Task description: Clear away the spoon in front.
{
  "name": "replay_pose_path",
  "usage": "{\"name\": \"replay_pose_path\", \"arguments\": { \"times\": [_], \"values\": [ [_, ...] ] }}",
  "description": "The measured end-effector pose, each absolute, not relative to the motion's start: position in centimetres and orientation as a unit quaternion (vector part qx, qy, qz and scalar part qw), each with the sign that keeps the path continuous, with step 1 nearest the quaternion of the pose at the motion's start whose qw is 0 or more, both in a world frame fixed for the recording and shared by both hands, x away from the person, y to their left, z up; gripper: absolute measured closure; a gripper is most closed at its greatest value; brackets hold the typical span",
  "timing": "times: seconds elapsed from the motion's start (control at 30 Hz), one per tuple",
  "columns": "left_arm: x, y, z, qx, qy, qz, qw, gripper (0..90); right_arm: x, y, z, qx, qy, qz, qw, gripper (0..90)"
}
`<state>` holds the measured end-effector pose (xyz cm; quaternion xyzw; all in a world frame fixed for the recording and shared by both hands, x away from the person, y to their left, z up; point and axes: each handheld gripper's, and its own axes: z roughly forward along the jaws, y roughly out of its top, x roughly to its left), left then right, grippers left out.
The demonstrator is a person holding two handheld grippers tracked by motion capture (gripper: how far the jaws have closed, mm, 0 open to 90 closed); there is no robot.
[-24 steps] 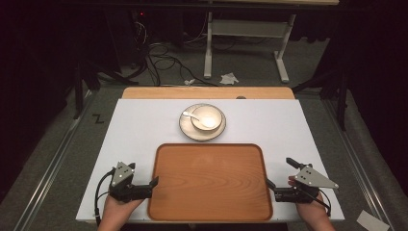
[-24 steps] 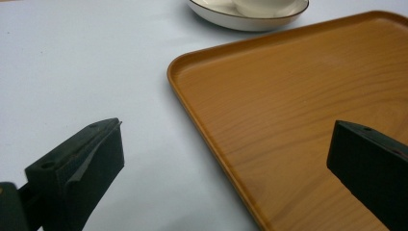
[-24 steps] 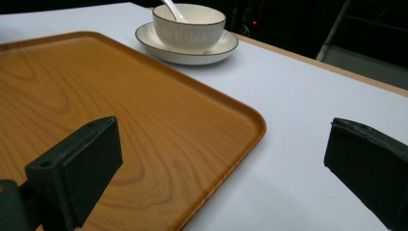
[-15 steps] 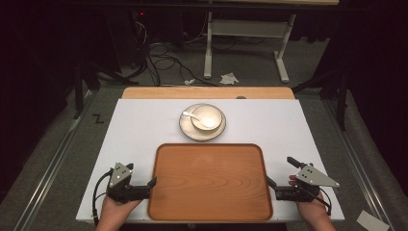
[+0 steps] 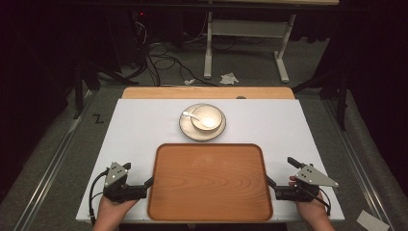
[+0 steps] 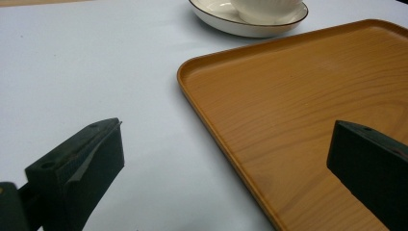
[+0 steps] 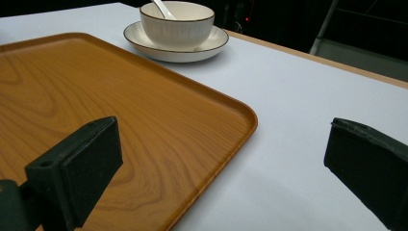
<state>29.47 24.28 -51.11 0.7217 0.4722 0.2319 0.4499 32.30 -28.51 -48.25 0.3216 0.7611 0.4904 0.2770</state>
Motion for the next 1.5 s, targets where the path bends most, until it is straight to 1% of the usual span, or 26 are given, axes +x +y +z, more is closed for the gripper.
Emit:
{"name": "replay_pose_path", "arguments": {
  "times": [0.13,0.27,0.53,0.63,0.7,0.77,0.83,1.07,1.13,1.3,1.33,1.4,1.47,1.5],
  "values": [
    [29.3,24.7,-50.9,0.718,0.471,0.231,0.456,1.3,32.3,-28.3,-48.3,0.324,0.762,0.486,0.280,0.7],
    [29.3,25.0,-50.8,0.715,0.471,0.231,0.461,6.0,32.3,-28.3,-48.5,0.325,0.764,0.481,0.281,0.7],
    [29.3,25.1,-50.7,0.713,0.475,0.229,0.462,6.1,32.4,-28.6,-48.6,0.330,0.761,0.484,0.279,0.7],
    [29.5,25.0,-50.7,0.707,0.475,0.227,0.473,6.1,32.4,-28.5,-48.5,0.328,0.761,0.486,0.278,0.7],
    [29.5,24.8,-50.5,0.704,0.471,0.239,0.474,4.9,32.3,-28.5,-48.5,0.327,0.761,0.486,0.278,0.7],
    [29.7,24.6,-50.2,0.703,0.469,0.237,0.478,3.6,32.3,-28.5,-48.5,0.328,0.761,0.486,0.277,0.7],
    [30.0,24.3,-49.9,0.701,0.467,0.232,0.486,4.6,32.3,-28.5,-48.5,0.328,0.762,0.487,0.275,0.7],
    [31.7,23.3,-48.4,0.702,0.461,0.227,0.492,12.8,32.4,-28.5,-48.6,0.327,0.761,0.489,0.274,0.7],
    [32.9,22.5,-47.6,0.698,0.462,0.230,0.496,16.6,32.4,-28.6,-48.6,0.329,0.760,0.490,0.272,0.7],
    [35.3,20.8,-46.2,0.707,0.456,0.228,0.490,22.9,32.3,-28.6,-48.5,0.332,0.758,0.492,0.271,0.7],
    [35.3,20.8,-46.2,0.707,0.456,0.228,0.490,25.5,32.3,-28.6,-48.5,0.332,0.758,0.492,0.271,0.7],
    [36.6,19.9,-45.7,0.704,0.457,0.231,0.491,31.9,32.3,-28.6,-48.5,0.329,0.759,0.493,0.271,0.7],
    [37.2,19.7,-45.6,0.703,0.460,0.232,0.490,40.7,32.3,-28.6,-48.6,0.329,0.759,0.492,0.271,0.7],
    [38.3,19.3,-45.5,0.698,0.467,0.226,0.494,45.0,32.3,-28.6,-48.6,0.328,0.759,0.493,0.271,0.7]
  ]
}}
